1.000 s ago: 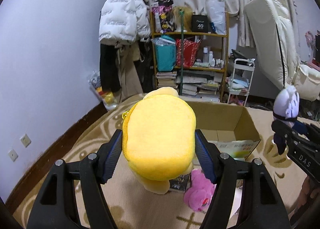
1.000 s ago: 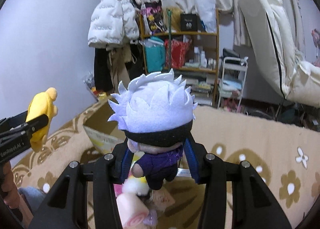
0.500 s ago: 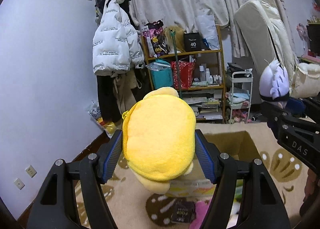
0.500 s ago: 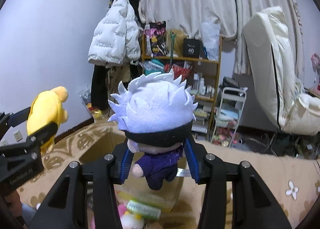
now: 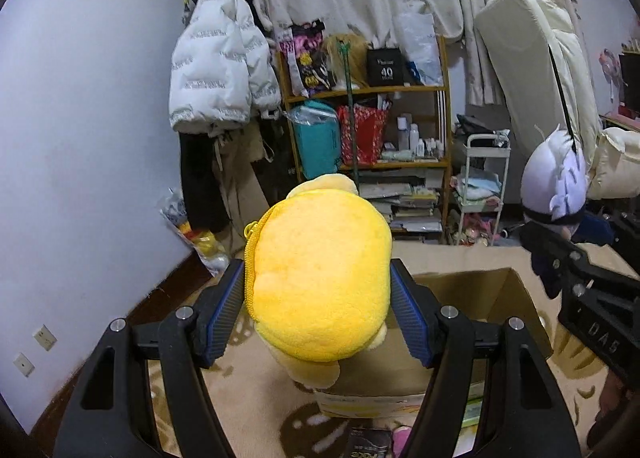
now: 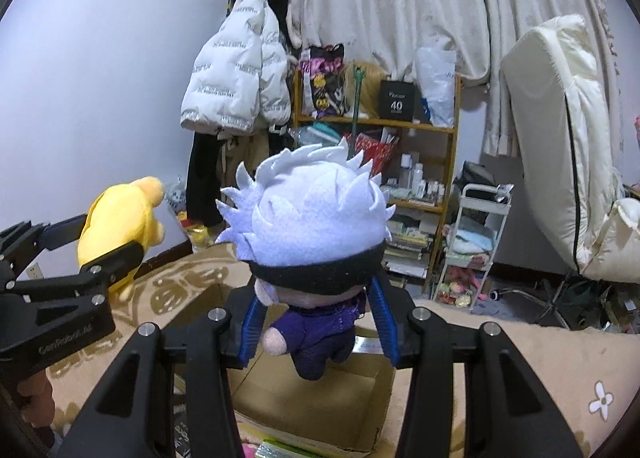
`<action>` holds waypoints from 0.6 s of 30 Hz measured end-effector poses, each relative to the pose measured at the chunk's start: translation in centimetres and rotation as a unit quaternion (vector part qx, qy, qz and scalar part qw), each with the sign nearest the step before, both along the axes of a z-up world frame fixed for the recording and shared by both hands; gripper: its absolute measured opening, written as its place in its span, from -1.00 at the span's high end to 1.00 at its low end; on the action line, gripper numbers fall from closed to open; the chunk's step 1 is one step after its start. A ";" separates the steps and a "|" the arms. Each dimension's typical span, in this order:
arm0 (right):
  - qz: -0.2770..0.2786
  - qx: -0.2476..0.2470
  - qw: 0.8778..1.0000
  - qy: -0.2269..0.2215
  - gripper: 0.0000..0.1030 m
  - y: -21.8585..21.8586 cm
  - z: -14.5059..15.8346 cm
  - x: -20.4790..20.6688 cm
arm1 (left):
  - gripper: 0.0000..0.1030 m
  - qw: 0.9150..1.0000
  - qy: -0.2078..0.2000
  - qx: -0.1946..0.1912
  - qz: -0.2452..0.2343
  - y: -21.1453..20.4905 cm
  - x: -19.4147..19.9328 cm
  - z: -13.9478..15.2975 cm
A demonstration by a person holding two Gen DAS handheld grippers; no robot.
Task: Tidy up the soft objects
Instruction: 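Lift yellow plush with left gripper while right gripper lifts the doll over the box, then release yellow plush and doll into the box from both grippers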
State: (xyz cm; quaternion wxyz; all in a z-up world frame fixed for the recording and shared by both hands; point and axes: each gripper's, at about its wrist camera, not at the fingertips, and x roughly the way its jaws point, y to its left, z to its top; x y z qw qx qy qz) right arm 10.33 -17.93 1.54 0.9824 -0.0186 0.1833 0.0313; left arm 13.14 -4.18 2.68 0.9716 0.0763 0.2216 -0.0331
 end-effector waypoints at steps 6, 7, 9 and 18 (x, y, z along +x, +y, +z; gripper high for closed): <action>0.003 0.018 0.999 0.033 0.01 -1.1 -2.7 1.3 | -0.35 1.000 0.029 -0.005 -0.012 -1.0 1.3 -2.7; 0.002 0.024 0.999 0.040 0.00 -1.4 -3.2 1.5 | -0.36 0.999 0.035 -0.001 -0.016 -1.4 1.5 -3.3; 0.003 0.033 0.998 0.052 0.00 -2.0 -4.0 1.9 | -0.38 0.999 0.044 0.003 -0.024 -1.9 1.7 -3.9; 0.004 0.061 0.994 0.093 -0.02 -3.8 -5.8 2.7 | -0.46 0.997 0.067 0.019 -0.032 -3.6 2.0 -5.7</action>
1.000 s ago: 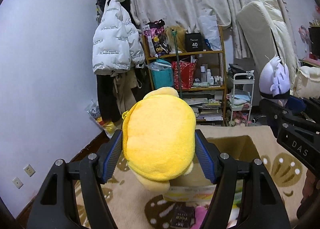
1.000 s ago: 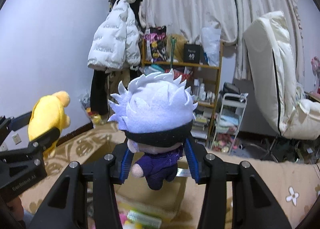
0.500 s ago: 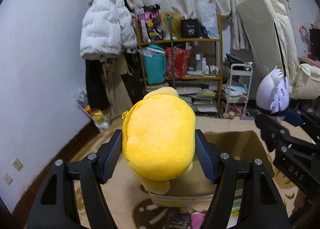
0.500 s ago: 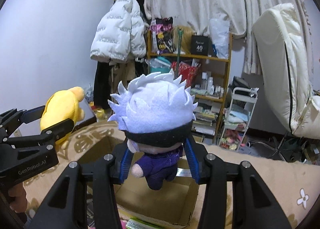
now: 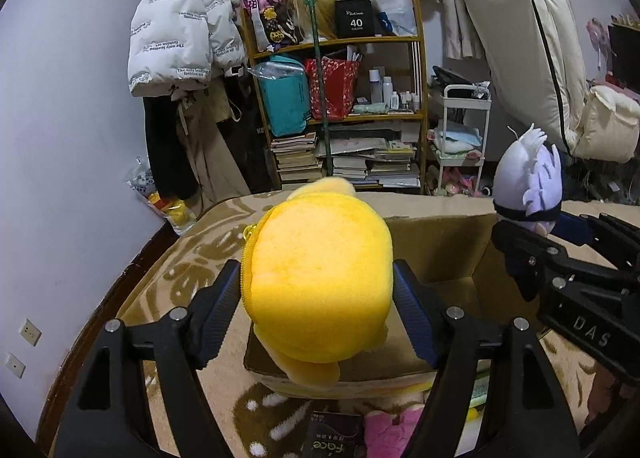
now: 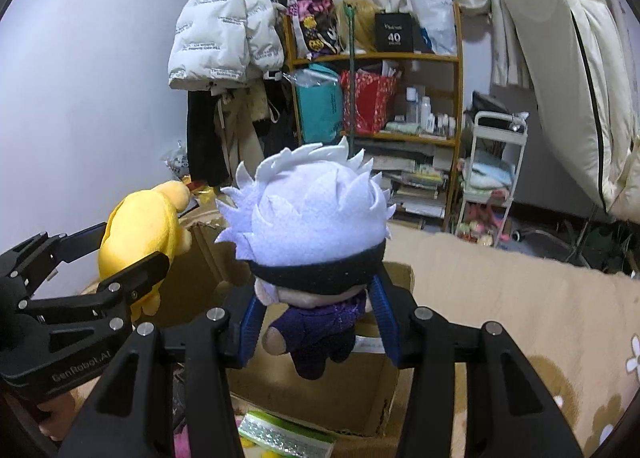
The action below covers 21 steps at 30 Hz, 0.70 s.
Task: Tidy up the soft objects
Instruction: 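Release yellow plush and doll into the box from both grippers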
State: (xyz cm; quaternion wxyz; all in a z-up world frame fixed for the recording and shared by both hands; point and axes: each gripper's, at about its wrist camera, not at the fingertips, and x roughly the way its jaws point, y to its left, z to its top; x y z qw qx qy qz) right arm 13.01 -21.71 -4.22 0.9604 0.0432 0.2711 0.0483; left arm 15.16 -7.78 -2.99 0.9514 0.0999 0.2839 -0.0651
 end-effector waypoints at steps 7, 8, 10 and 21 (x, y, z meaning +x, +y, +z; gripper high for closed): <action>0.002 0.023 0.999 0.032 -0.07 -0.8 -1.2 0.0 | -0.76 1.000 -0.009 0.007 0.002 0.1 -0.5 0.0; 0.003 0.024 0.999 0.034 -0.13 -0.8 -1.3 -0.1 | -0.76 1.000 -0.006 0.009 0.005 0.1 -0.5 0.0; 0.008 0.030 0.999 0.039 -0.31 -0.8 -1.6 -0.1 | -0.82 1.000 0.003 0.008 0.013 0.5 -0.5 -0.2; 0.005 0.029 0.999 0.033 -1.00 -0.1 -1.3 -2.2 | -0.97 0.999 0.020 0.022 0.042 2.7 -1.9 -0.4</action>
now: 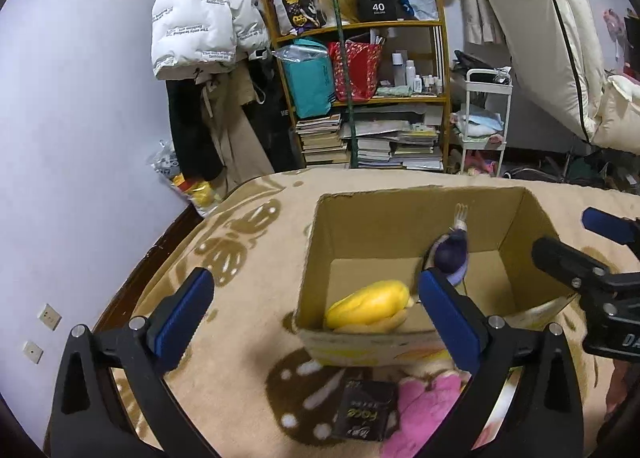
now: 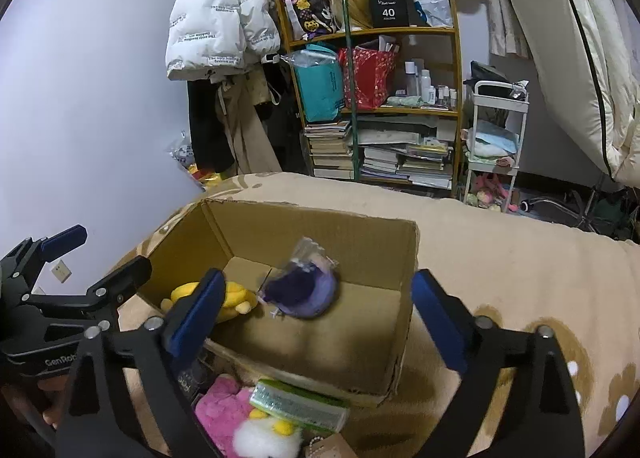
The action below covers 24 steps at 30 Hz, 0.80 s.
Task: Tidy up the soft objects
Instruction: 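Release yellow plush and doll into the box from both grippers, then grasp black tissue pack with left gripper while right gripper grasps pink roll cushion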
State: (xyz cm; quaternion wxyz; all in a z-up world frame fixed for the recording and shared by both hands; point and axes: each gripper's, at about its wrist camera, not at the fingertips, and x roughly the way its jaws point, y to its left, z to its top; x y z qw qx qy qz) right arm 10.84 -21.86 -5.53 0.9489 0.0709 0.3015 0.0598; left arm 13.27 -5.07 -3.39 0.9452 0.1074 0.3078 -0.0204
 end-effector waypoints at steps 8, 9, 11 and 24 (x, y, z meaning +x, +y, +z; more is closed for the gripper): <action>0.003 -0.012 1.000 0.001 -1.00 0.9 1.1 -2.2 | -0.97 1.000 0.001 0.018 0.010 1.0 -2.2 1.1; 0.004 -0.015 1.000 0.000 -1.00 0.9 1.2 -2.4 | -0.97 1.000 0.001 0.015 0.011 1.2 -2.6 1.3; 0.004 -0.019 1.000 -0.002 -1.00 1.3 1.6 -3.2 | -0.97 1.000 0.003 0.011 0.014 1.6 -3.0 1.7; 0.001 -0.053 0.999 0.001 -1.00 2.5 3.3 -8.0 | -0.97 0.997 0.067 0.019 0.021 3.2 -6.0 1.4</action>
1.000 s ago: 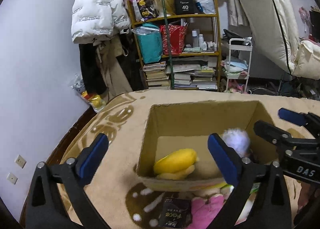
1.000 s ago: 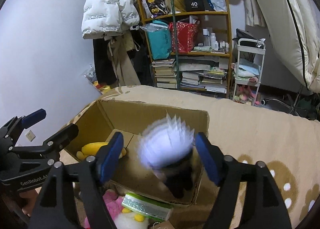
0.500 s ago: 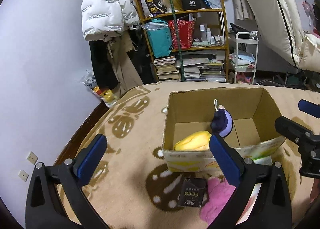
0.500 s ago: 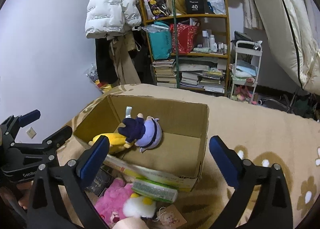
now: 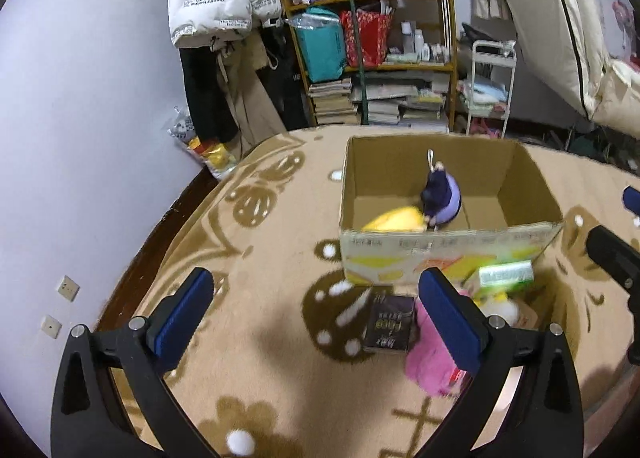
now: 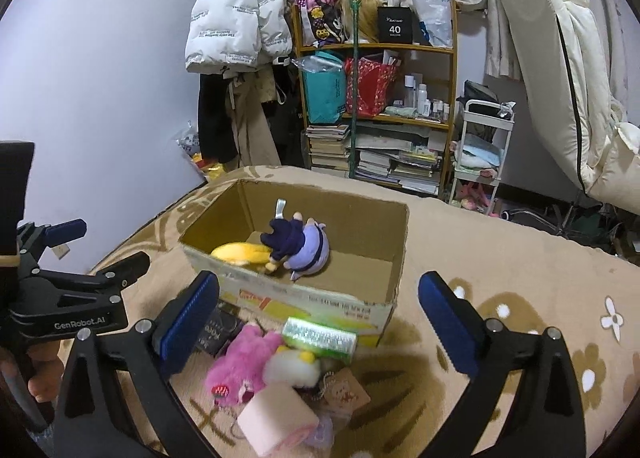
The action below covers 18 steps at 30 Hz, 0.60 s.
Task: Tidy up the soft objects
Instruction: 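Grasp black tissue pack with left gripper while right gripper grasps pink roll cushion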
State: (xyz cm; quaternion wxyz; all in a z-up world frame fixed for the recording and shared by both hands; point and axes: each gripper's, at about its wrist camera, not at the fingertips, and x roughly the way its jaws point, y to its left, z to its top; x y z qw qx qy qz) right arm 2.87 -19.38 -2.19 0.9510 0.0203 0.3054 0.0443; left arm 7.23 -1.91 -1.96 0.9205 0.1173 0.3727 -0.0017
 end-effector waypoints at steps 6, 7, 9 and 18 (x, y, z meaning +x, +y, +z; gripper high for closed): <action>-0.002 -0.002 1.000 0.019 -1.00 -0.1 -0.7 -1.4 | -0.97 0.999 0.024 0.026 -0.002 -0.1 -1.0 -0.8; -0.003 -0.006 1.000 0.023 -1.00 0.0 -0.9 -1.6 | -0.97 0.999 0.028 0.030 -0.003 -0.2 -1.0 -0.9; -0.001 -0.012 0.999 0.033 -1.00 0.2 -1.5 -1.8 | -0.97 0.999 0.035 0.031 -0.009 -0.3 -1.0 -1.2; 0.012 -0.001 0.996 0.090 -1.00 0.3 -4.3 -1.0 | -0.97 0.995 0.088 0.039 -0.006 -0.4 0.7 -3.6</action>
